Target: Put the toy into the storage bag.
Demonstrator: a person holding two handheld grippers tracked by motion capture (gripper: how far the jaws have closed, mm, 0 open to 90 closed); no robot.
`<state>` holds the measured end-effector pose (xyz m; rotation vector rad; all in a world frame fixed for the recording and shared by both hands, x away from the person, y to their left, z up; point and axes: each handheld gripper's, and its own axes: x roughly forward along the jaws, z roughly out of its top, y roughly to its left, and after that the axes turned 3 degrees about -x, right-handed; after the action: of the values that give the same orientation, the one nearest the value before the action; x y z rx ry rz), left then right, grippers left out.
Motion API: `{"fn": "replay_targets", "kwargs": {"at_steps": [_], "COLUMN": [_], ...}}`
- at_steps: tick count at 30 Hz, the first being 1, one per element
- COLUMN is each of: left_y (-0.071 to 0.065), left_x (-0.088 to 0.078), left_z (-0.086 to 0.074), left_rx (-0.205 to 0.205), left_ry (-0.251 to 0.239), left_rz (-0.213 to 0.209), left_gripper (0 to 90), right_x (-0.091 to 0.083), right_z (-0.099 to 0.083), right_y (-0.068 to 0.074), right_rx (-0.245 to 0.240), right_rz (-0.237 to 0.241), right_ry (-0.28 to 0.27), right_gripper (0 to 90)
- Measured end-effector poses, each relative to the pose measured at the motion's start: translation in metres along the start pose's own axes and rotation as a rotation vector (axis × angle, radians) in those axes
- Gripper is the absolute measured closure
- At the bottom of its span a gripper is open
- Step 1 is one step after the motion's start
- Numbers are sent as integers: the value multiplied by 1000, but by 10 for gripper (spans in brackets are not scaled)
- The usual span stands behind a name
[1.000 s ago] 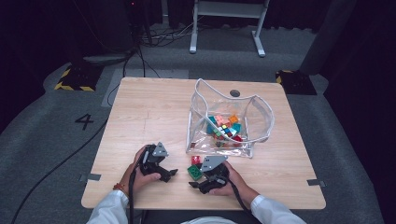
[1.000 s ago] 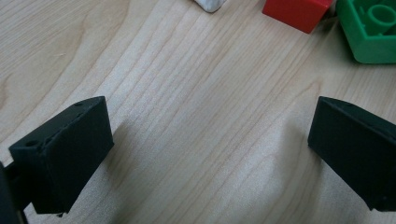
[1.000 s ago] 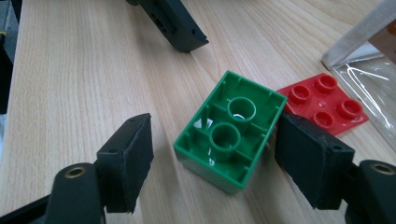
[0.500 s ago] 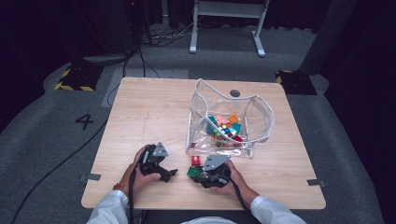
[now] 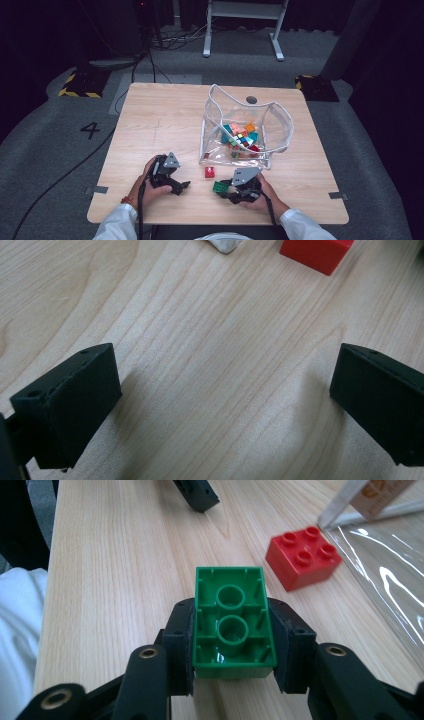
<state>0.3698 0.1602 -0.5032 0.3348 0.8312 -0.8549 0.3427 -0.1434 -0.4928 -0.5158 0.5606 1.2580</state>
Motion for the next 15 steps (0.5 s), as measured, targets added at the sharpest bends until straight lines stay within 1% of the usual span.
{"fn": "replay_targets", "kwargs": {"at_steps": [2,3,6,9,10,11,14,15], "left_y": [-1,0,0,0,0,0,0,0], "left_x": [0,0,0,0,0,0,0,0], "left_z": [0,0,0,0,0,0,0,0], "left_rx": [-7,-2,-5,-2,-5,1,0,-7], "left_ry": [-3,-3,-1,-2,-2,-1,-2,-2], "left_rz": [-1,-4,-5,-3,-7,-2,-3,-8], "left_gripper": [2,2,2,2,2,2,2,2], "right_x": [-7,-11,-24,-34,-37,-42,-55,-58], "right_z": [-4,-6,-13,-21,-23,-27,-35,-37], "right_y": [-2,-3,-9,-13,-14,-16,-19,-20], "right_rx": [-3,-8,16,20,21,24,44,42], "right_rz": [0,-3,-3,-18,-28,-38,-62,-70], "right_ry": [-2,-1,-20,-8,-6,0,0,2], "right_gripper": [589,589,589,589,589,589,589,589]}}
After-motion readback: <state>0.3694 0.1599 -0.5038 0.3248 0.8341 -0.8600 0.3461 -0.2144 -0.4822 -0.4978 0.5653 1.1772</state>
